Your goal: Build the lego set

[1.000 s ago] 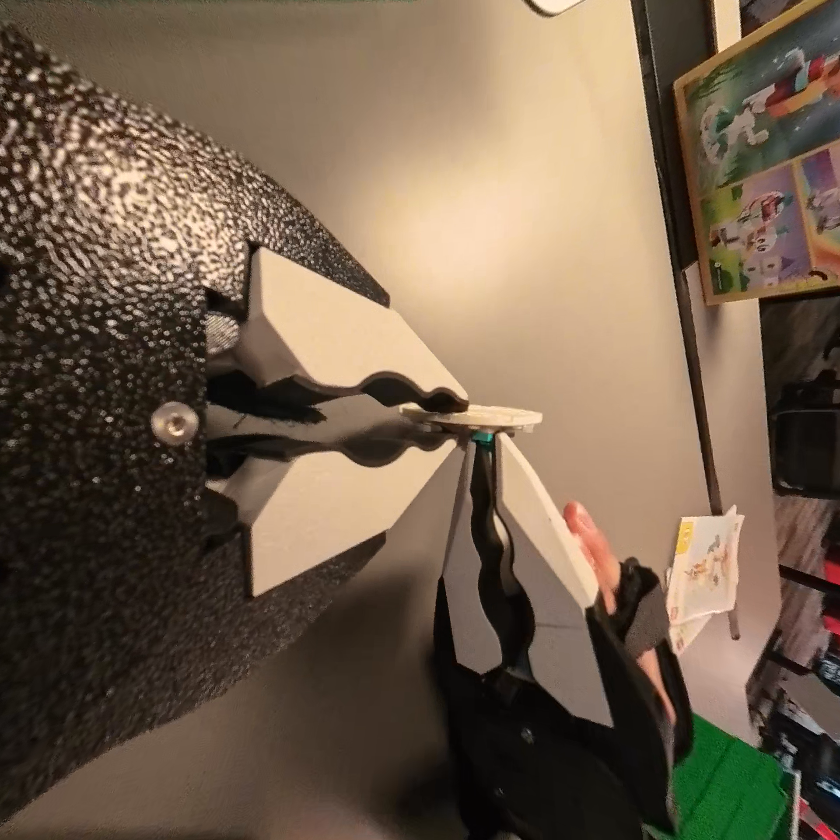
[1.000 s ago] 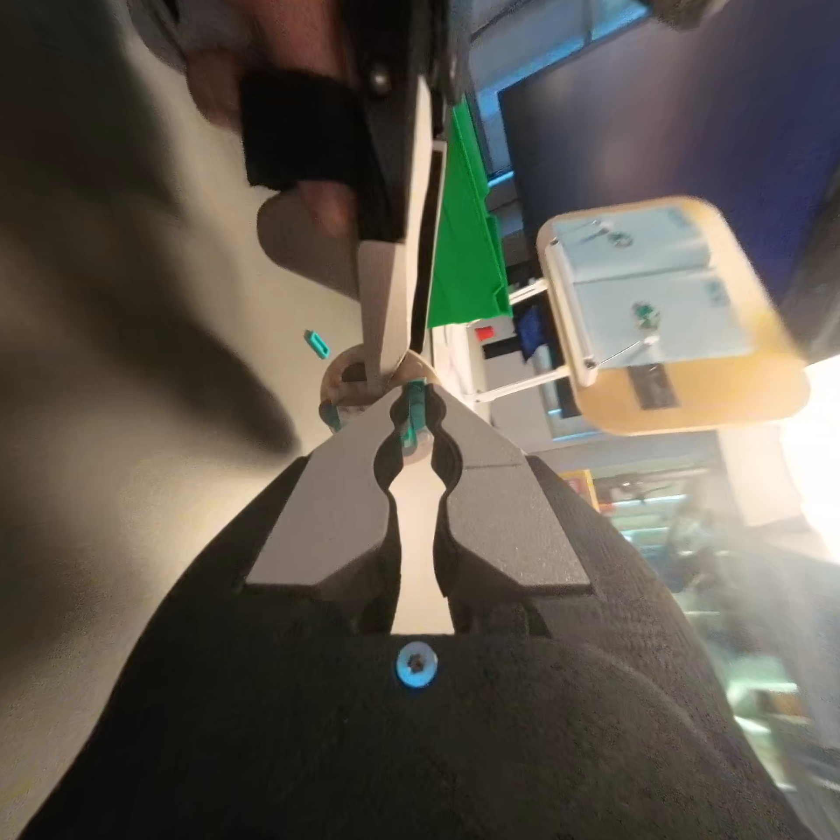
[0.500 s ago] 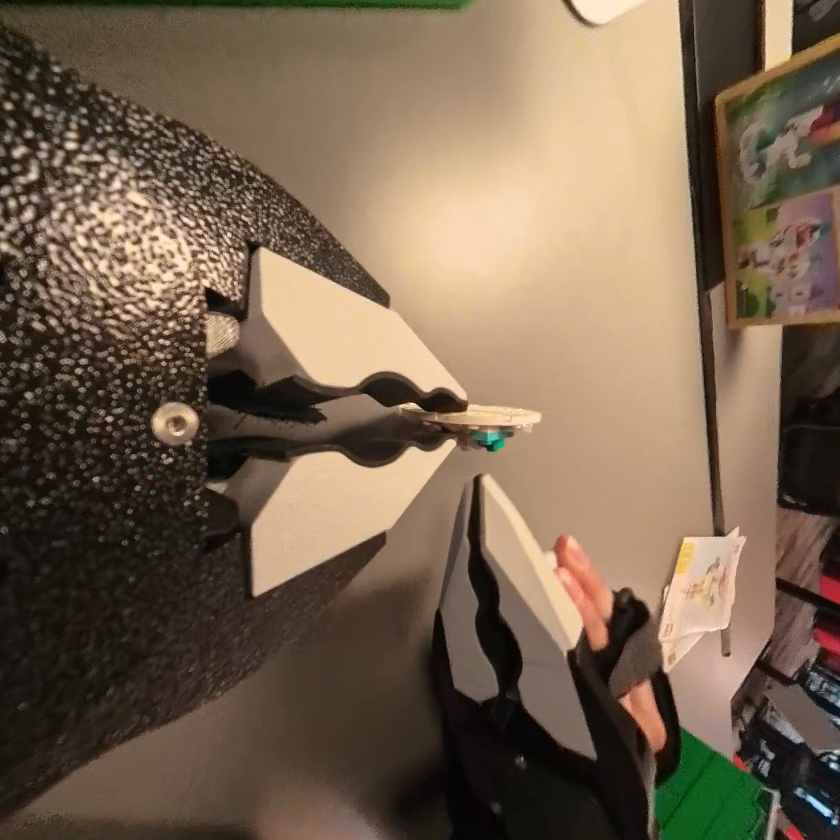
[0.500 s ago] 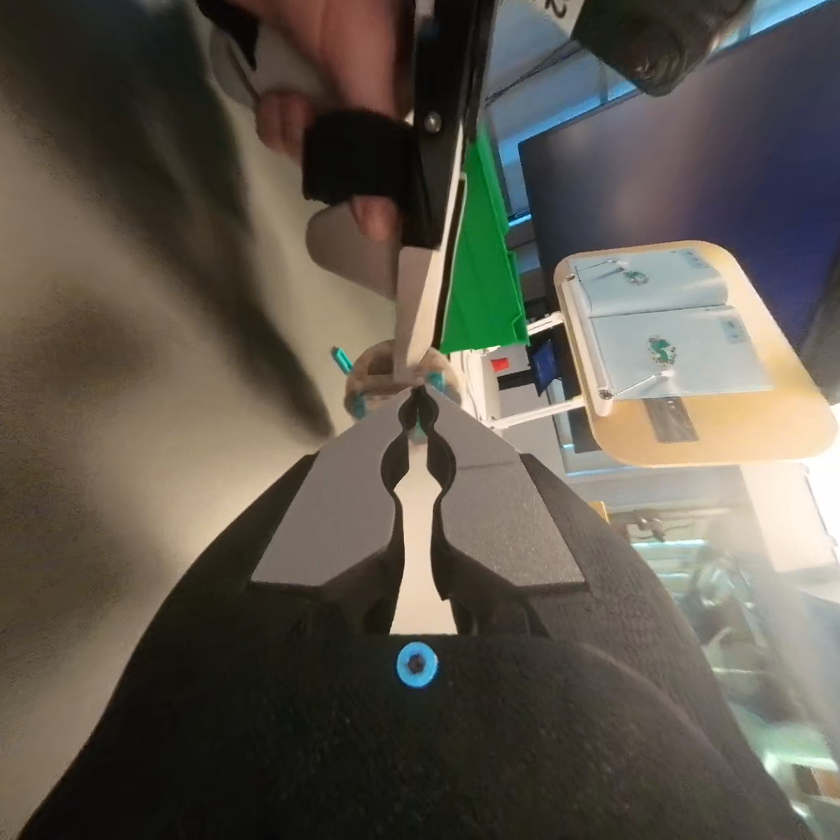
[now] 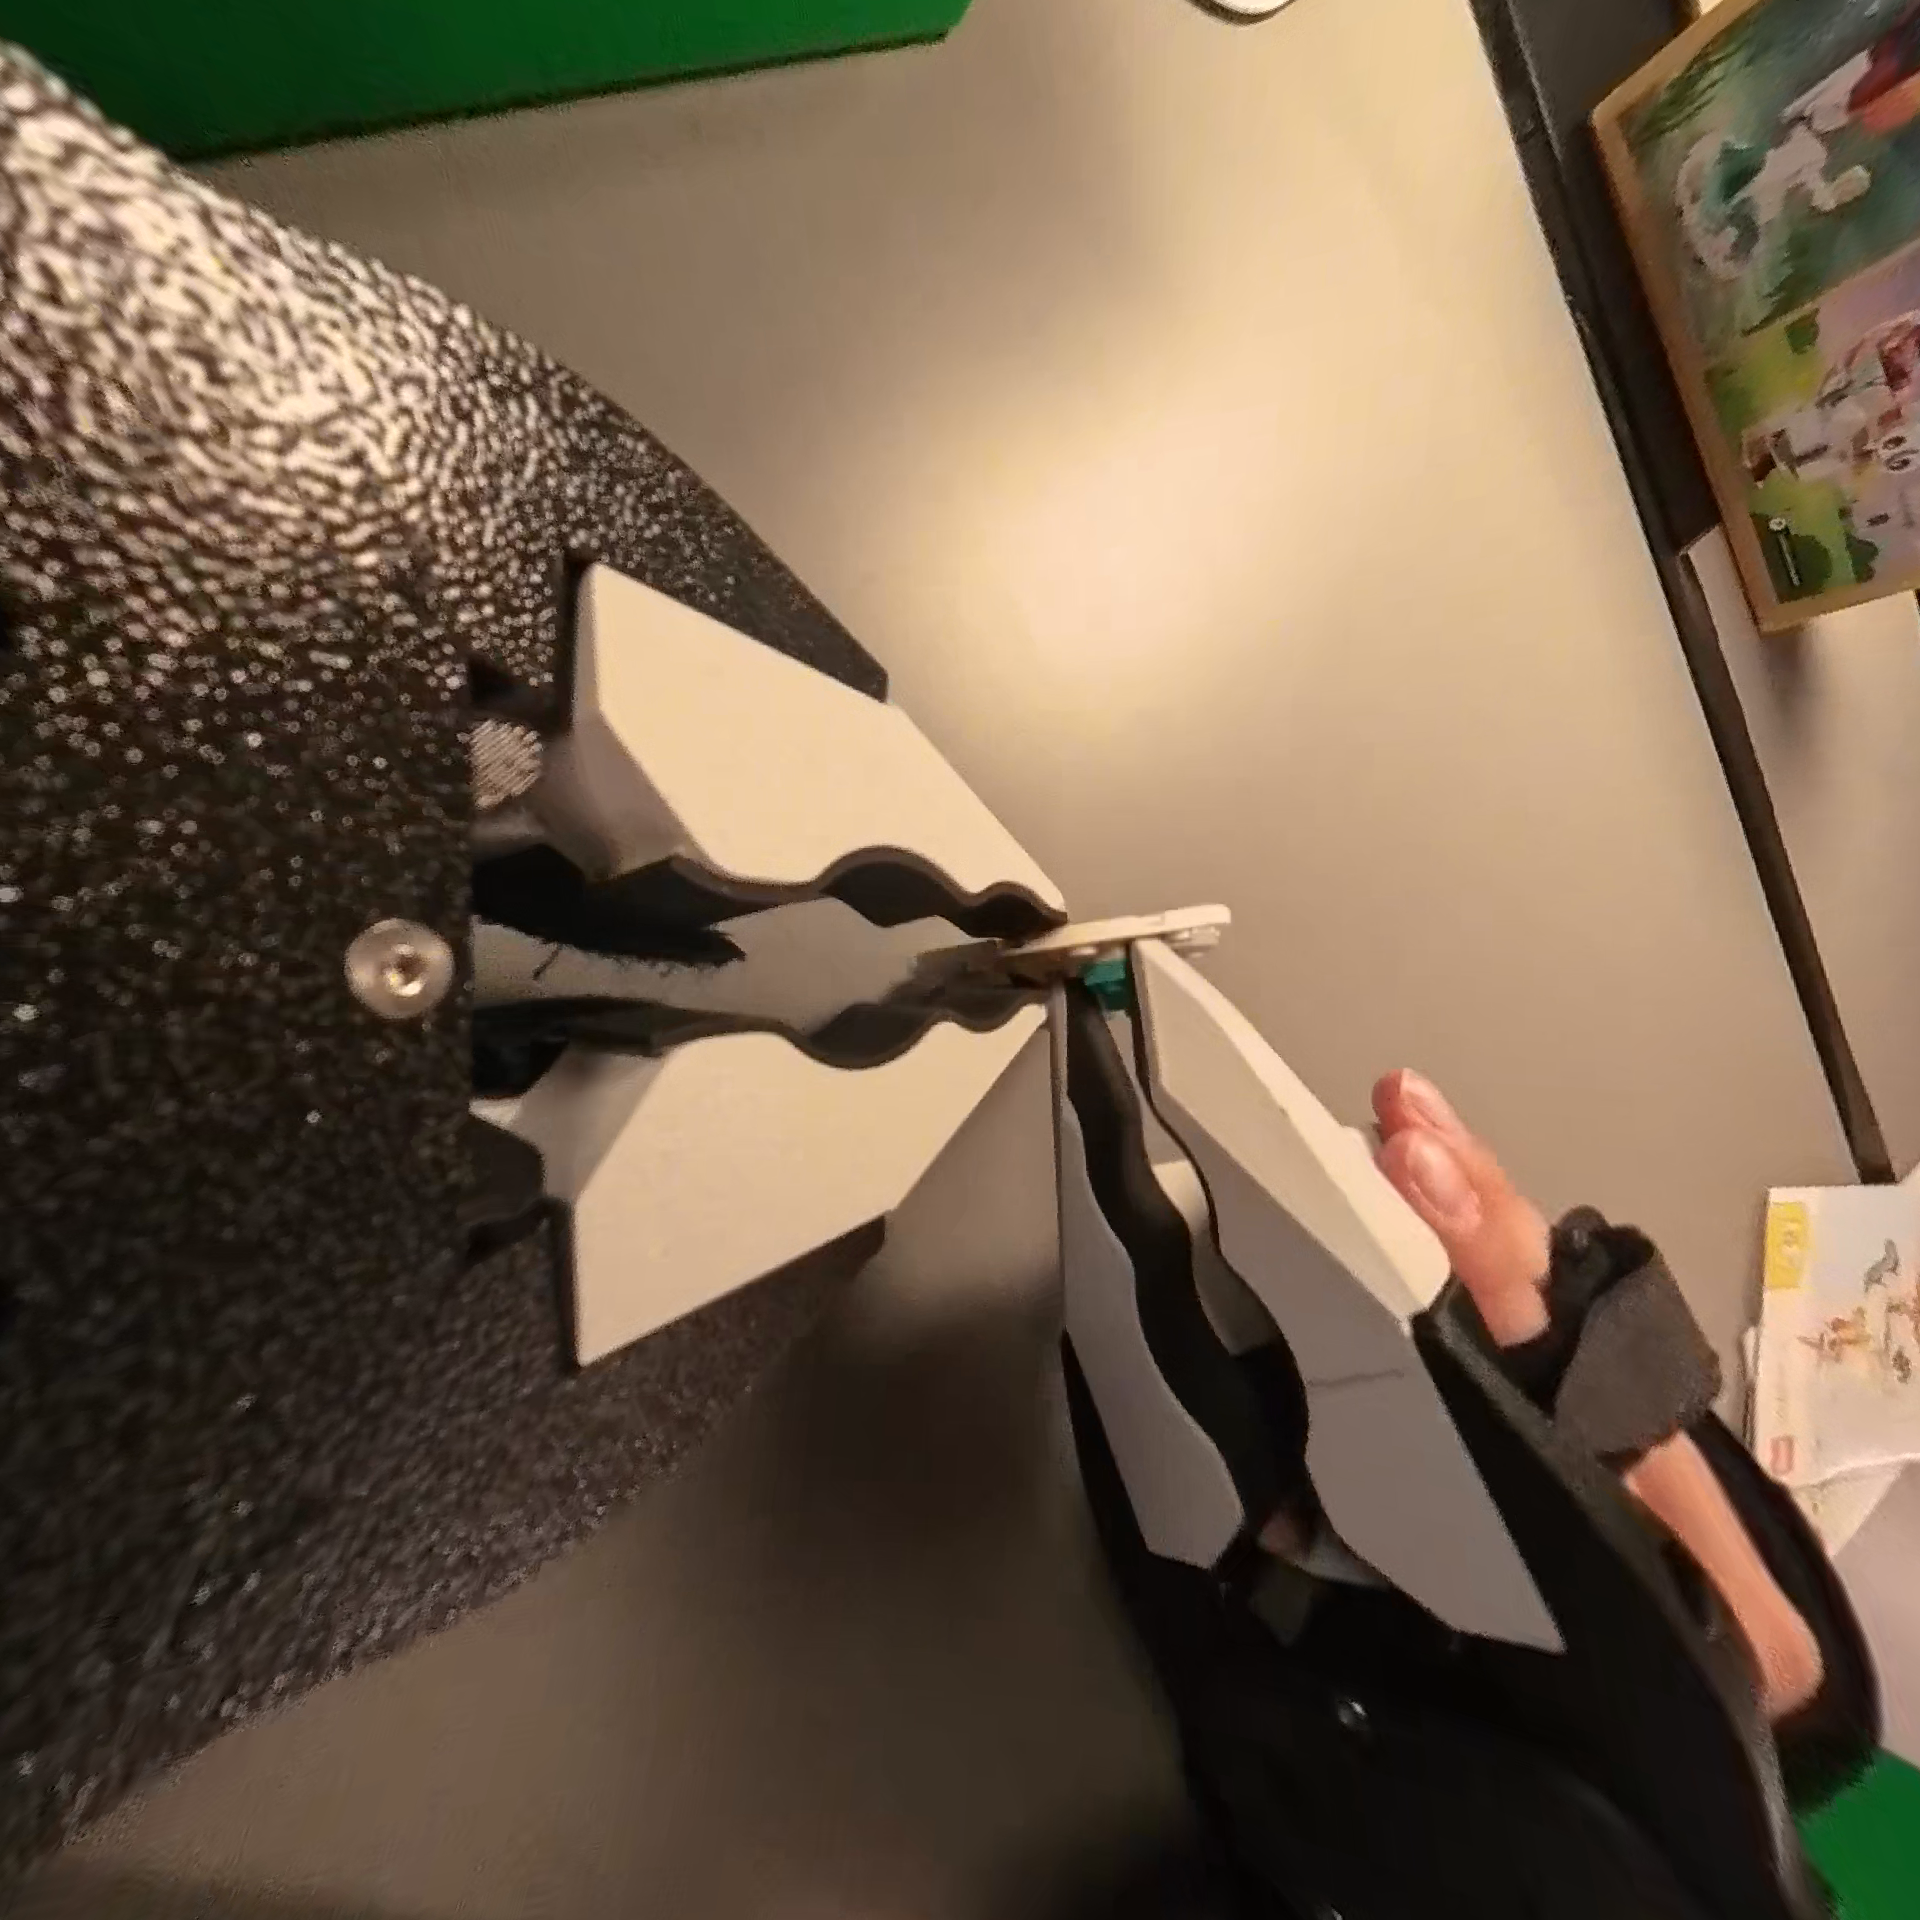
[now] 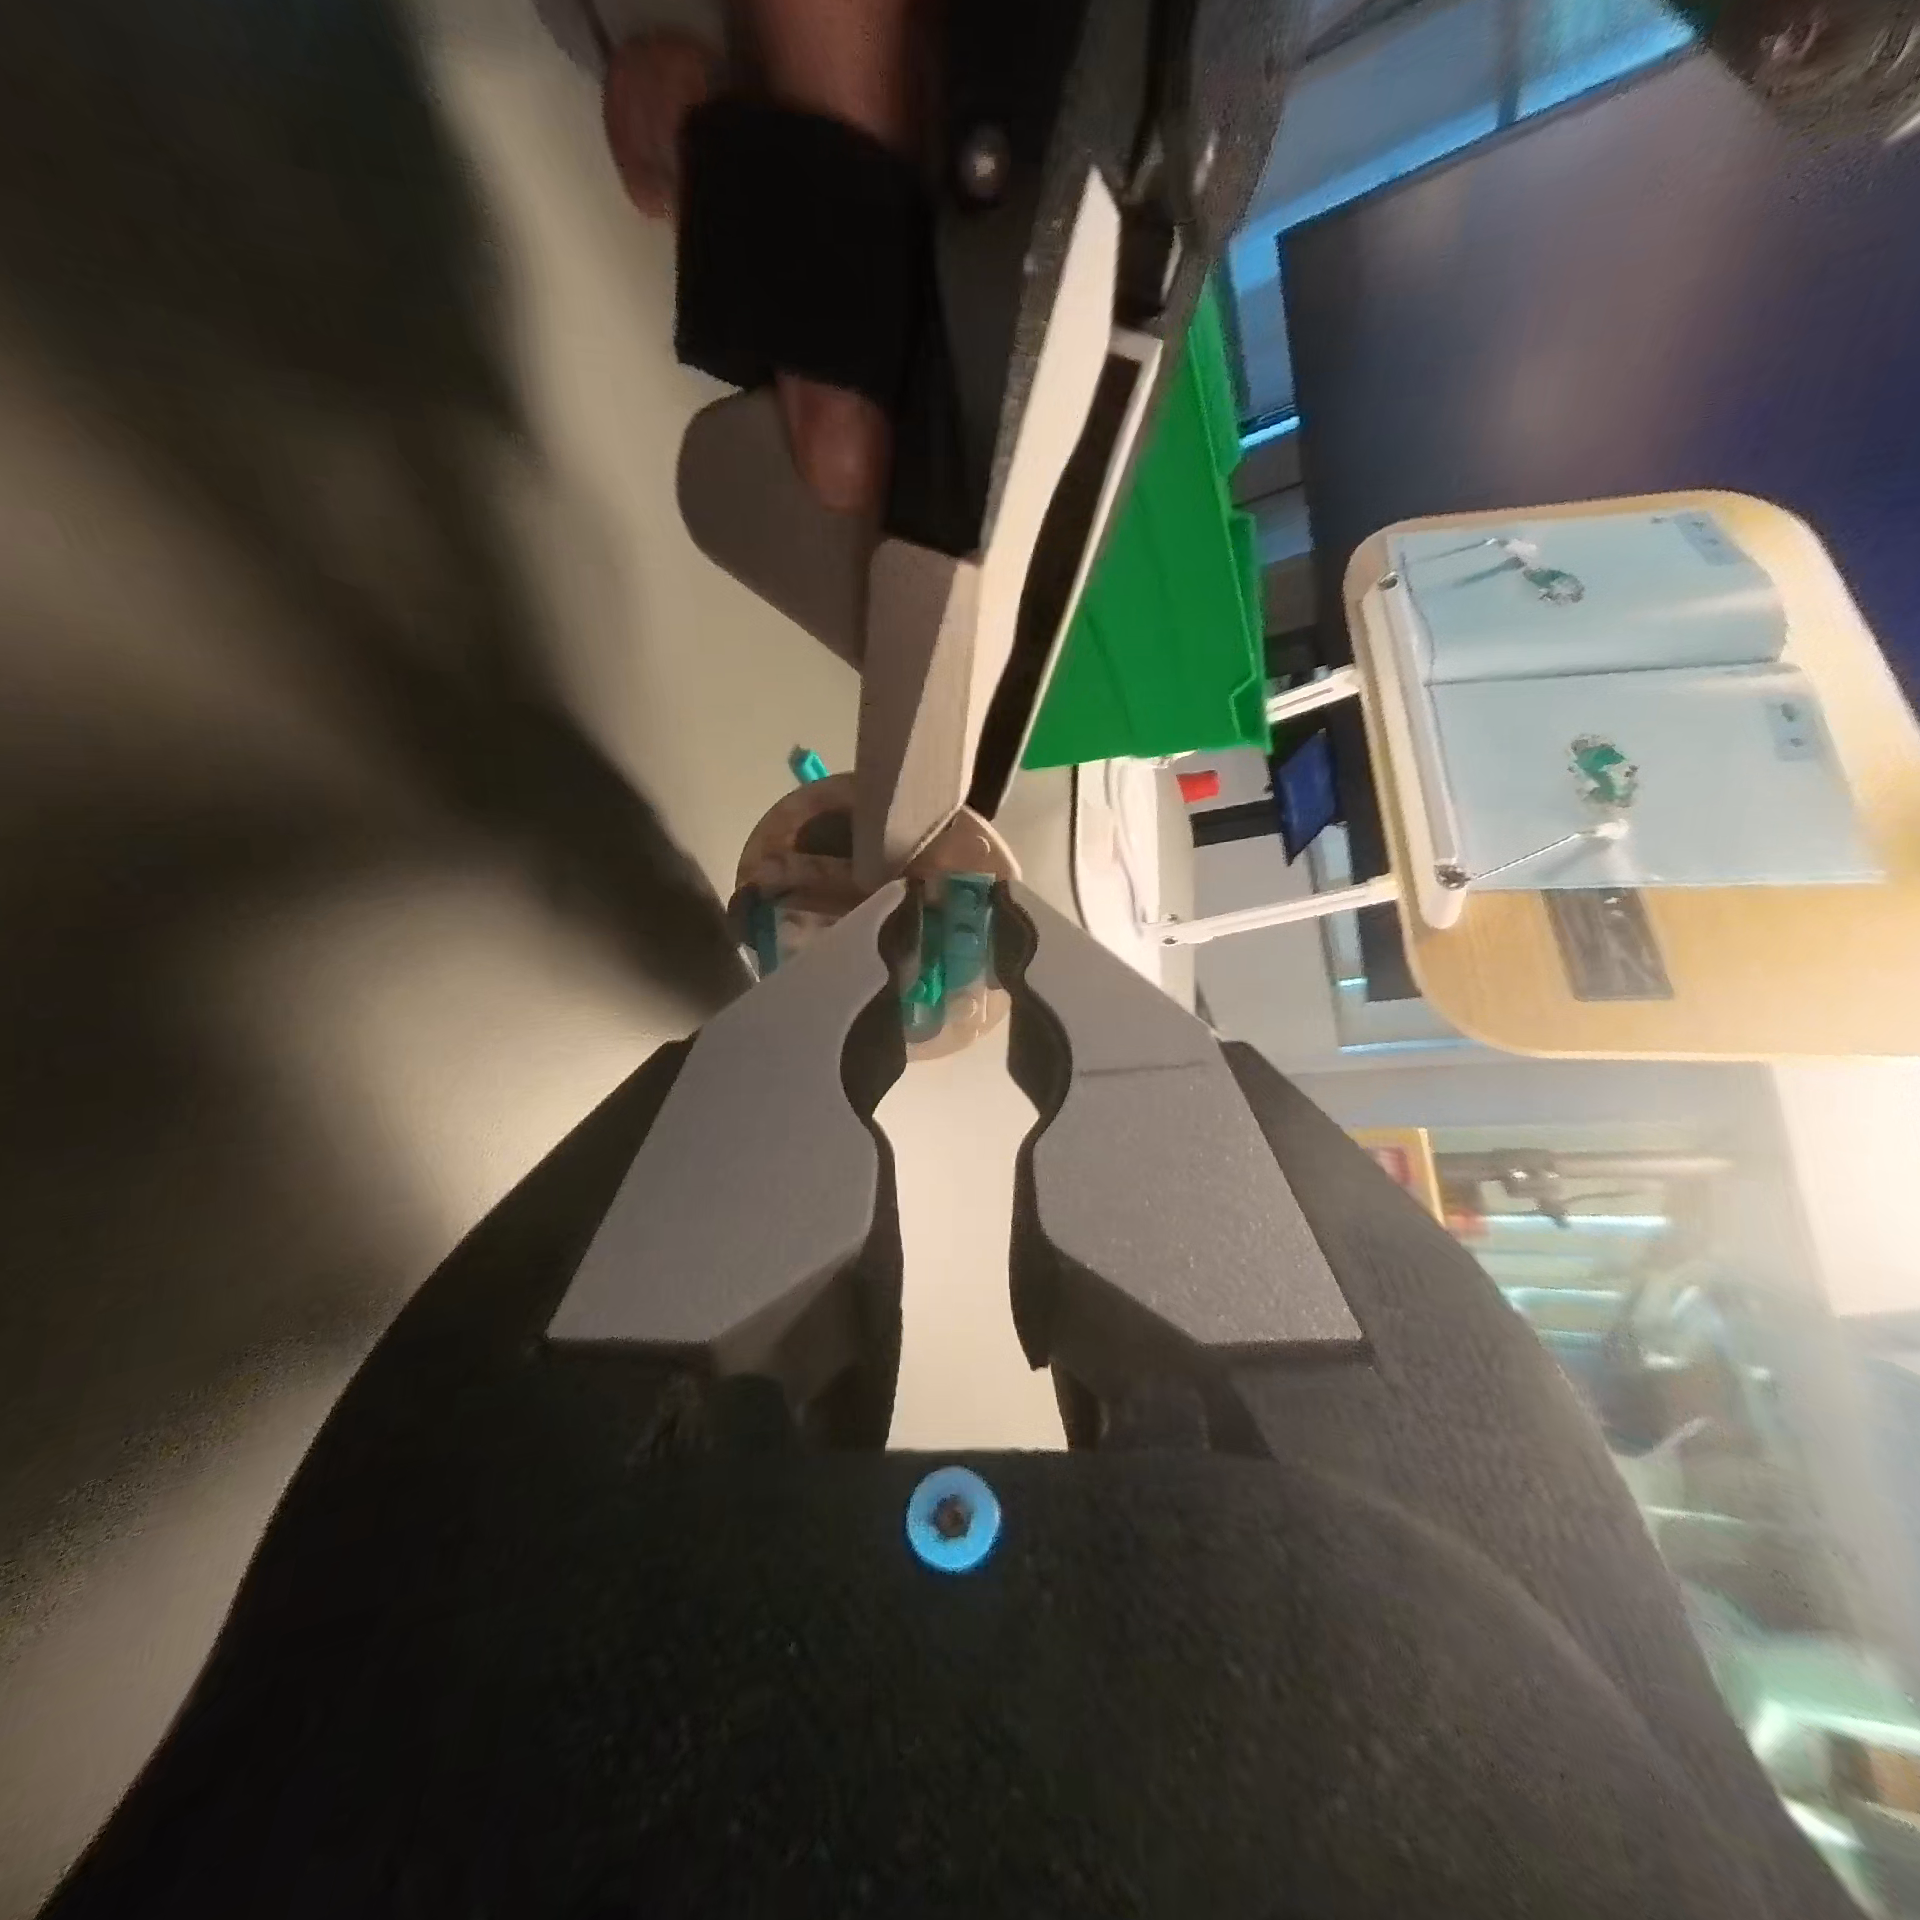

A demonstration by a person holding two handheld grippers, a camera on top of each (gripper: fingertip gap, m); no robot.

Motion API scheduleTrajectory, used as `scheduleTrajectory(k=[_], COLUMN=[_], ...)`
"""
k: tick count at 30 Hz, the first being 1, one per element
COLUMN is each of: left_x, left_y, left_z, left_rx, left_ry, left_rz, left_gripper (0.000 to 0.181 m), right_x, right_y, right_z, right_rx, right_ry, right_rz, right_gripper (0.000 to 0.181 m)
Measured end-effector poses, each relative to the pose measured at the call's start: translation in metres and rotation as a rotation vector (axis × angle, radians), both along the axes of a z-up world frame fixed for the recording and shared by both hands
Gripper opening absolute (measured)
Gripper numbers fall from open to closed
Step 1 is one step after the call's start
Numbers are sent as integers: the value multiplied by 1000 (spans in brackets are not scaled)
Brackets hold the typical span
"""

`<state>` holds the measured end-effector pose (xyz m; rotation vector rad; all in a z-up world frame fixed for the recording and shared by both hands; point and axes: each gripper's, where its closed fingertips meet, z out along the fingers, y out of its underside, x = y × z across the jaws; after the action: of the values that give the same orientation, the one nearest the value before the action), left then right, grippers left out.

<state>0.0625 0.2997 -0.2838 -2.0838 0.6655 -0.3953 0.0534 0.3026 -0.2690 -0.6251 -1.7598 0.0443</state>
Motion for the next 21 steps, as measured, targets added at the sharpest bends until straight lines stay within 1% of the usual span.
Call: scheduleTrajectory(k=[1,5,9,10,14,19,21], left_x=[0,2,2,3,5,6,6], left_y=[-1,-2,-3,-5,-5,-5,-5], left_z=[1,-1,0,-1,-1,0,0], left_rx=[-5,25,105,108,95,146,148], left_ry=[3,50,160,174,148,228,227], left_rz=[-5,-23,-54,-66,-69,-90,-92], left_gripper=[7,7,7,8,8,8,8], right_x=[0,1,4,5,8,9,10], right_y=[0,0,-2,-2,-4,-5,-5], right_z=[0,-2,-1,1,1,1,2], right_rx=[-15,-51,-183,-224,-330,-454,-495], right_ry=[-6,-53,-87,-95,-137,-133,-135], right_rz=[-1,-27,-38,-35,-22,-5,1], right_gripper=[11,11,11,5,5,5,5])
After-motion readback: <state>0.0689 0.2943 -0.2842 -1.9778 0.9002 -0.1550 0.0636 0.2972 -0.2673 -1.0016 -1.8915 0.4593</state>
